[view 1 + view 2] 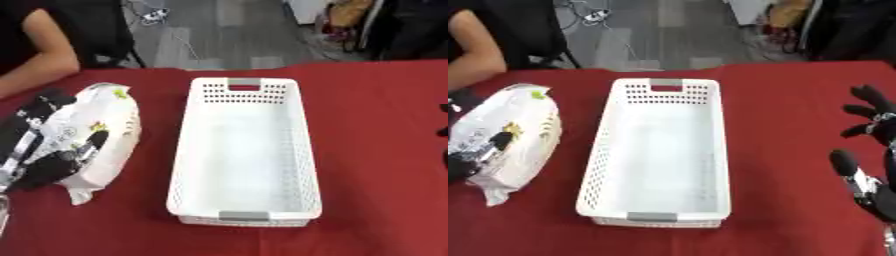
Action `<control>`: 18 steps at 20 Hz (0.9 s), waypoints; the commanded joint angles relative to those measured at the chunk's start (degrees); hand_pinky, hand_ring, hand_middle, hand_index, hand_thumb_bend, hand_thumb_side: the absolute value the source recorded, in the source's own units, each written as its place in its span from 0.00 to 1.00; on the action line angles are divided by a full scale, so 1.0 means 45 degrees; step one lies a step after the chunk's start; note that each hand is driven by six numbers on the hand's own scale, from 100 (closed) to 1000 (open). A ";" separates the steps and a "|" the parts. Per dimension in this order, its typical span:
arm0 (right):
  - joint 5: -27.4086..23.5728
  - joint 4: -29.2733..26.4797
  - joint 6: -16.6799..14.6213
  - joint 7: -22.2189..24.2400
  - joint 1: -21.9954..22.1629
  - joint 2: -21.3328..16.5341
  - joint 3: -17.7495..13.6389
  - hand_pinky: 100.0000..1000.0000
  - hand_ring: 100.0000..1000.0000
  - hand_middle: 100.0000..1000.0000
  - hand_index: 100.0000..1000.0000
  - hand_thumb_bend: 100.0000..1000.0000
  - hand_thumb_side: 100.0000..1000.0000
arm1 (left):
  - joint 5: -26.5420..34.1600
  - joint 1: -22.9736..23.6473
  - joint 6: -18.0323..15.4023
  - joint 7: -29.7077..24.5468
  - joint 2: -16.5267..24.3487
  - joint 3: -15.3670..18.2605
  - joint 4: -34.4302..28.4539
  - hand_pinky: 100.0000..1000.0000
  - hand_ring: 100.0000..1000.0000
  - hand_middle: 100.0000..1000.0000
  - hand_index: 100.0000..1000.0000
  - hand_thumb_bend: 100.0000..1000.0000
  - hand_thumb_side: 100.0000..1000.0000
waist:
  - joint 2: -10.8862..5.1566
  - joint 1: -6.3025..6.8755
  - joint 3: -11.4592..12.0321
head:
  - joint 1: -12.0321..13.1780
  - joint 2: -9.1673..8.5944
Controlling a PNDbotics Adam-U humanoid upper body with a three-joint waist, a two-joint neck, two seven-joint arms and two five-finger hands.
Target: Pick up objects on the table and place them in the box.
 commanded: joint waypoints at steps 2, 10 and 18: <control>-0.0025 -0.0160 0.0003 0.0057 -0.0104 -0.0142 -0.0066 0.51 0.77 0.88 1.00 0.60 0.89 | -0.0357 -0.0435 0.0486 0.0305 -0.0149 0.0348 0.0050 0.87 0.86 0.96 0.90 1.00 0.75 | -0.0188 -0.0014 0.0011 | -0.0097 -0.0161; -0.0025 -0.0147 0.0003 0.0084 -0.0111 -0.0117 -0.0058 0.51 0.77 0.88 1.00 0.60 0.89 | -0.0799 -0.0731 0.0873 0.0418 -0.0509 0.0503 0.0489 0.87 0.87 0.97 0.91 1.00 0.77 | -0.0190 -0.0006 -0.0014 | -0.0127 -0.0160; -0.0042 -0.0145 -0.0003 0.0105 -0.0116 -0.0115 -0.0044 0.51 0.77 0.88 1.00 0.60 0.89 | -0.1440 -0.0870 0.0714 -0.0015 -0.0550 0.0381 0.1178 0.87 0.87 0.97 0.92 1.00 0.78 | -0.0196 -0.0007 -0.0032 | -0.0119 -0.0182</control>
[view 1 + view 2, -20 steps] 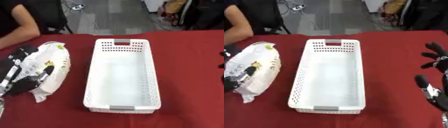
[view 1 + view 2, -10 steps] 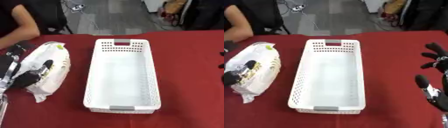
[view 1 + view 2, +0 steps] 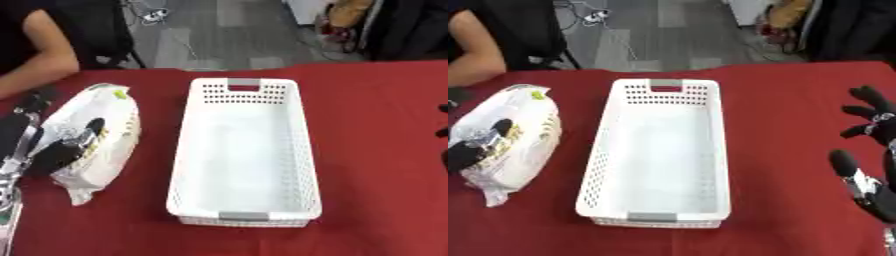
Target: Pick up objects on the table and place them in the box.
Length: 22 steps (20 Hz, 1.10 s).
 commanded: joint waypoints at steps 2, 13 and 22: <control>-0.0039 -0.0148 -0.0025 0.0040 -0.0115 -0.0118 -0.0035 0.51 0.77 0.88 1.00 0.60 0.89 | -0.0370 -0.0148 -0.0146 -0.0296 0.0183 -0.0023 0.0341 0.87 0.87 0.97 0.92 1.00 0.79 | -0.0164 -0.0002 -0.0027 | -0.0112 -0.0181; -0.0041 -0.0158 -0.0038 0.0076 -0.0100 -0.0122 -0.0021 0.51 0.77 0.88 1.00 0.59 0.89 | -0.0858 -0.0231 -0.0395 -0.0634 0.0091 -0.0149 0.1851 0.85 0.87 0.97 0.93 1.00 0.83 | -0.0136 -0.0004 -0.0042 | -0.0113 -0.0176; -0.0043 -0.0167 -0.0037 0.0080 -0.0085 -0.0123 -0.0026 0.51 0.77 0.88 1.00 0.59 0.89 | -0.0913 -0.0308 -0.0474 -0.0950 0.0006 -0.0210 0.2878 0.78 0.82 0.94 0.93 1.00 0.73 | -0.0128 -0.0010 -0.0053 | -0.0124 -0.0196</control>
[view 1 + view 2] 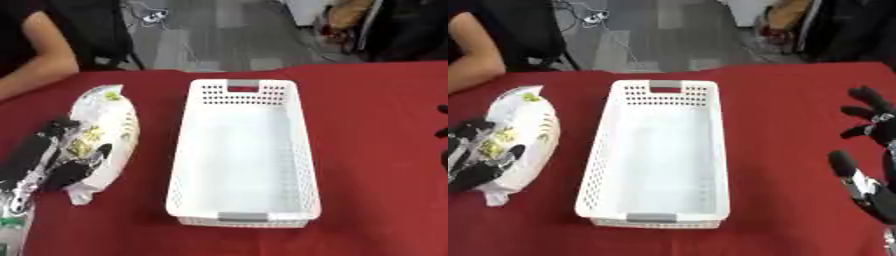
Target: Pick up objects on the table and place them in the box.
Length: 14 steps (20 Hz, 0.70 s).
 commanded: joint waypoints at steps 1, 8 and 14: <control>-0.0039 -0.0168 0.0010 0.0029 -0.0084 -0.0123 -0.0031 0.51 0.77 0.88 1.00 0.59 0.89 | 0.0007 -0.0049 -0.0010 -0.0125 0.0004 -0.0089 0.0238 0.76 0.81 0.93 0.92 1.00 0.72 | -0.0120 -0.0014 -0.0022 | -0.0120 -0.0133; -0.0046 -0.0177 0.0019 0.0006 -0.0076 -0.0122 -0.0043 0.51 0.77 0.88 1.00 0.58 0.89 | 0.0035 -0.0079 0.0419 0.0771 -0.0002 -0.0011 0.0094 0.46 0.51 0.70 0.75 0.15 0.35 | -0.0126 -0.0011 -0.0026 | -0.0140 -0.0145; -0.0043 -0.0182 0.0026 -0.0005 -0.0073 -0.0121 -0.0046 0.51 0.77 0.88 1.00 0.56 0.90 | 0.0689 -0.0091 0.0541 0.2237 -0.0031 -0.0058 -0.0162 0.24 0.31 0.46 0.39 0.00 0.25 | -0.0124 -0.0010 -0.0035 | -0.0147 -0.0131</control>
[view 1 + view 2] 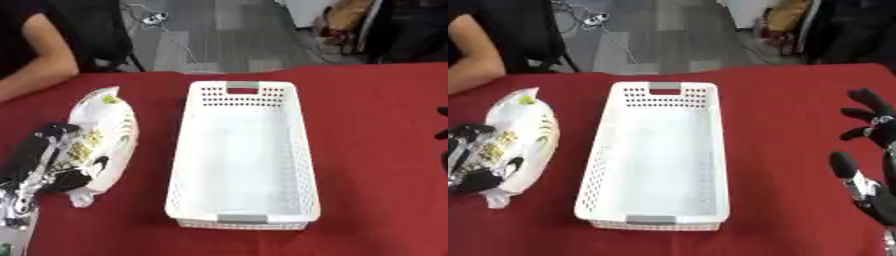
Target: Pick up objects on the table and place them in the box.
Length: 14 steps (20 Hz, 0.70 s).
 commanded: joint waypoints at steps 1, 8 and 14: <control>-0.0041 -0.0181 0.0030 -0.0014 -0.0074 -0.0120 -0.0050 0.51 0.77 0.88 1.00 0.56 0.91 | 0.0435 -0.0022 -0.0029 0.0796 0.0082 -0.0021 -0.0229 0.20 0.28 0.43 0.35 0.00 0.26 | -0.0124 -0.0012 -0.0011 | -0.0142 -0.0102; -0.0034 -0.0186 0.0057 -0.0070 -0.0076 -0.0120 -0.0052 0.51 0.77 0.88 1.00 0.53 0.92 | 0.0951 -0.0049 -0.0556 0.1851 0.0166 -0.0109 -0.0305 0.00 0.00 0.17 0.10 0.00 0.31 | -0.0128 -0.0006 -0.0022 | -0.0155 -0.0120; -0.0019 -0.0180 0.0075 -0.0100 -0.0074 -0.0120 -0.0061 0.51 0.77 0.88 1.00 0.51 0.93 | 0.1040 -0.0043 -0.0673 0.1791 0.0183 -0.0162 -0.0177 0.00 0.00 0.13 0.04 0.00 0.32 | -0.0133 -0.0006 -0.0016 | -0.0156 -0.0114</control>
